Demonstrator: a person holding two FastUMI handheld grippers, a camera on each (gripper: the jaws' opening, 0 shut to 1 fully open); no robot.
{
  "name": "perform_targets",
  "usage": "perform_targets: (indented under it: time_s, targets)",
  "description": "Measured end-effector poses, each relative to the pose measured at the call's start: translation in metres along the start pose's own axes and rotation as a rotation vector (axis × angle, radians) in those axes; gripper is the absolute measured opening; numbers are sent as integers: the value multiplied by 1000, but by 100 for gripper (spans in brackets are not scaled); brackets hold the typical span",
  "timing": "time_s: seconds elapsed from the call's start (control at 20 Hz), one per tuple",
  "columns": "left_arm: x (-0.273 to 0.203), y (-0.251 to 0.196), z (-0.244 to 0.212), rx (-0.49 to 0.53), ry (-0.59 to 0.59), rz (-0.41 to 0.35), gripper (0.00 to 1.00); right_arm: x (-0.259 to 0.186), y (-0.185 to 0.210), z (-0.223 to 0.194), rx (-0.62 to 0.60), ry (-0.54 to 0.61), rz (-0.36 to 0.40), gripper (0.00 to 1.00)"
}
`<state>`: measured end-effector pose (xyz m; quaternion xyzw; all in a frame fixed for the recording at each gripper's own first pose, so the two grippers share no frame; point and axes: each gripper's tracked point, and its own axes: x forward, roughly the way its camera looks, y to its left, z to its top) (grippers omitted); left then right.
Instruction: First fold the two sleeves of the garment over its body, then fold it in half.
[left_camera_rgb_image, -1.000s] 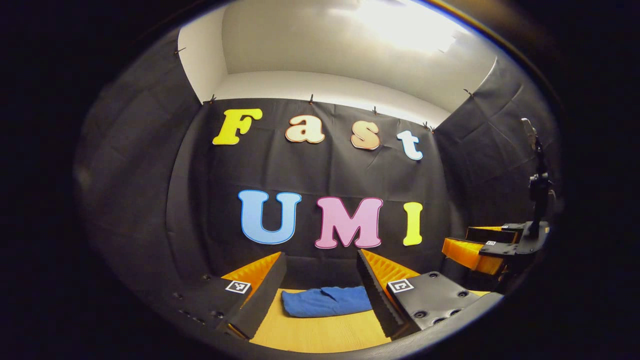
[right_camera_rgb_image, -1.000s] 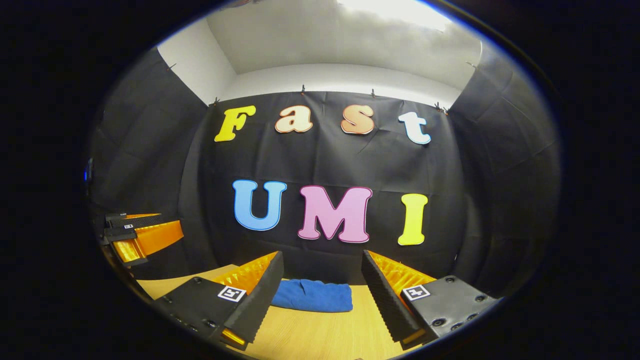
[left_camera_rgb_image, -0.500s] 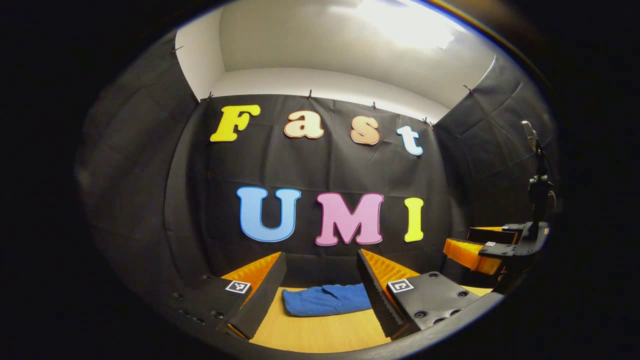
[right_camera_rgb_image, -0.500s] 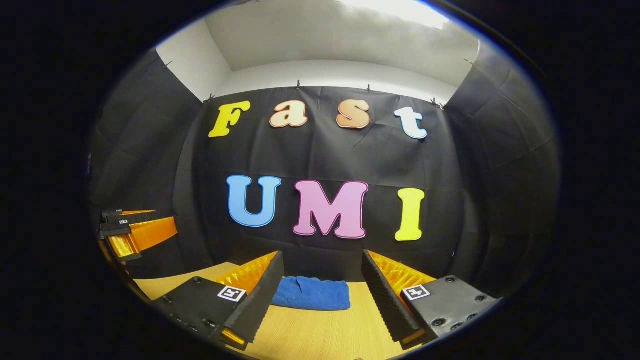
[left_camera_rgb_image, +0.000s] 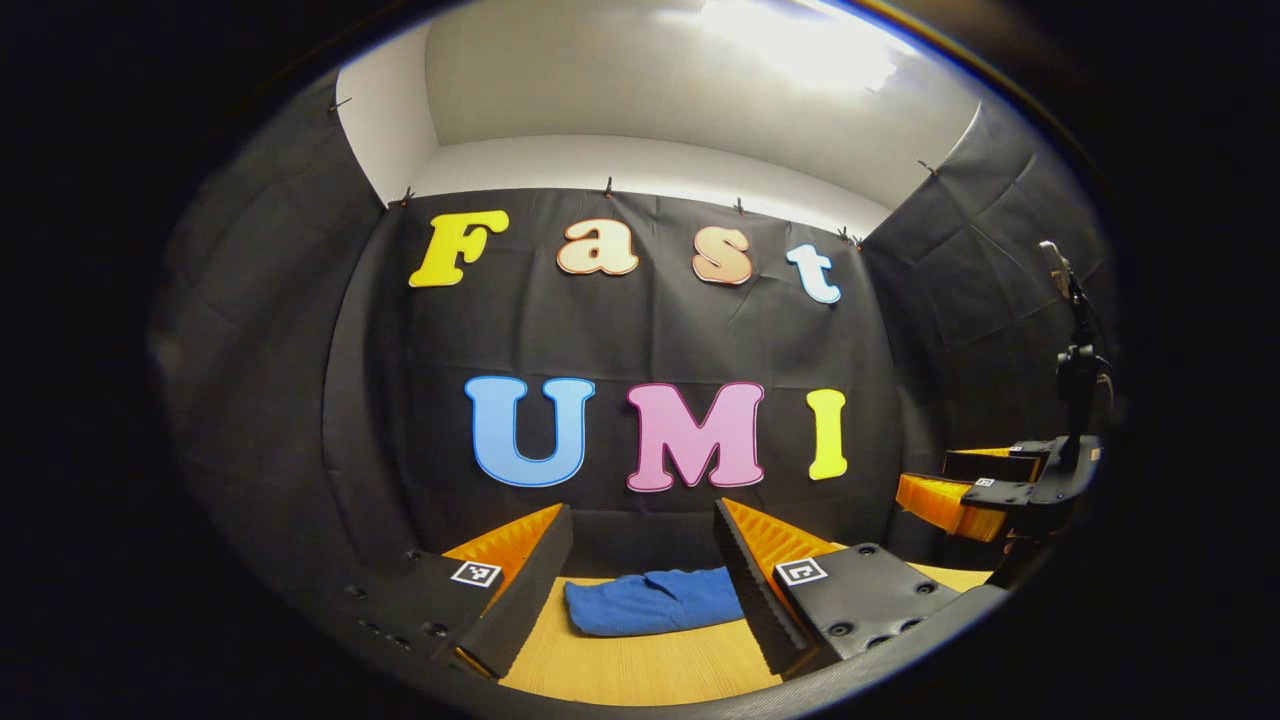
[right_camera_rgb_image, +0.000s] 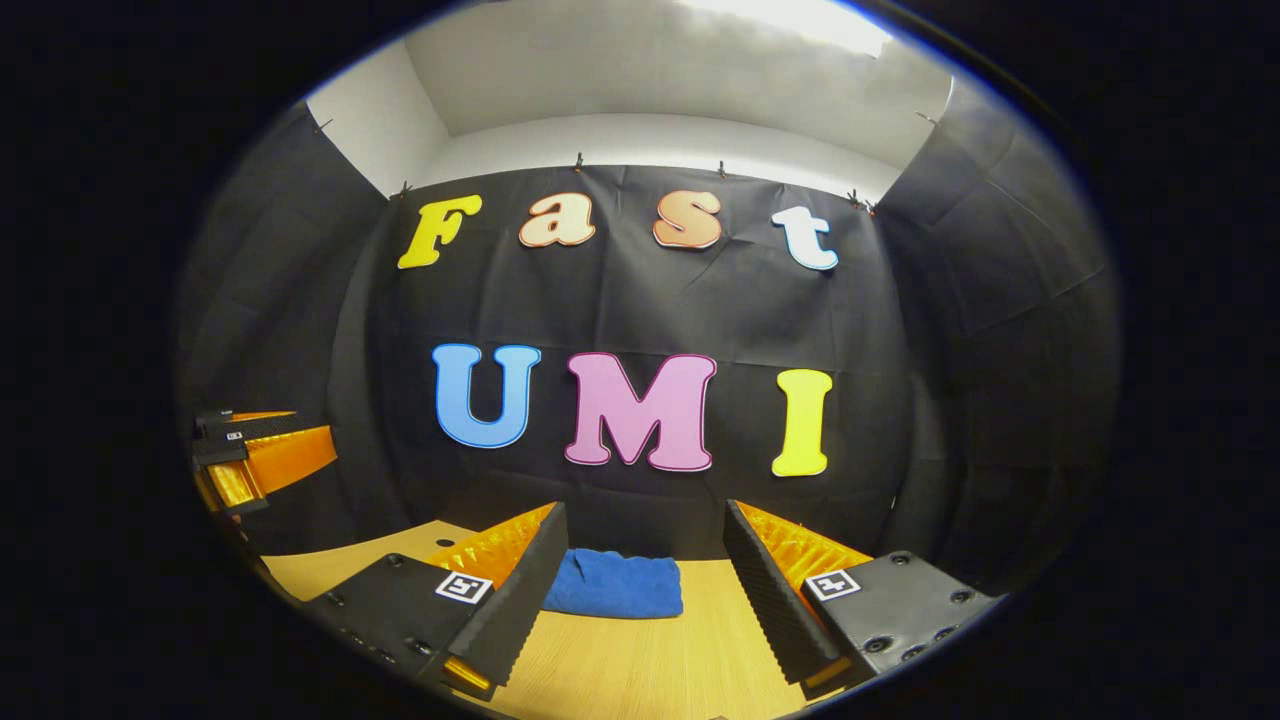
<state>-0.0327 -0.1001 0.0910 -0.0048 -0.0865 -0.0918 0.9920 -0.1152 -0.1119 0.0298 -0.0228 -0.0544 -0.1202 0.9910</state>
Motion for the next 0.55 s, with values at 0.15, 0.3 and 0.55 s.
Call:
perform_targets:
  time_s: [0.15,0.3,0.55]
  targets:
    - [4,-2,0,-1,-7,-7,82,0,-4,4,-13,-8,-7,92]
    - [7,-4,-4,2,1,-25,82,-2,-5,5,-31,-12,-6,92]
    - [11,-15,2,16,-7,-36,80,-10,-14,5,-11,-8,-17,92]
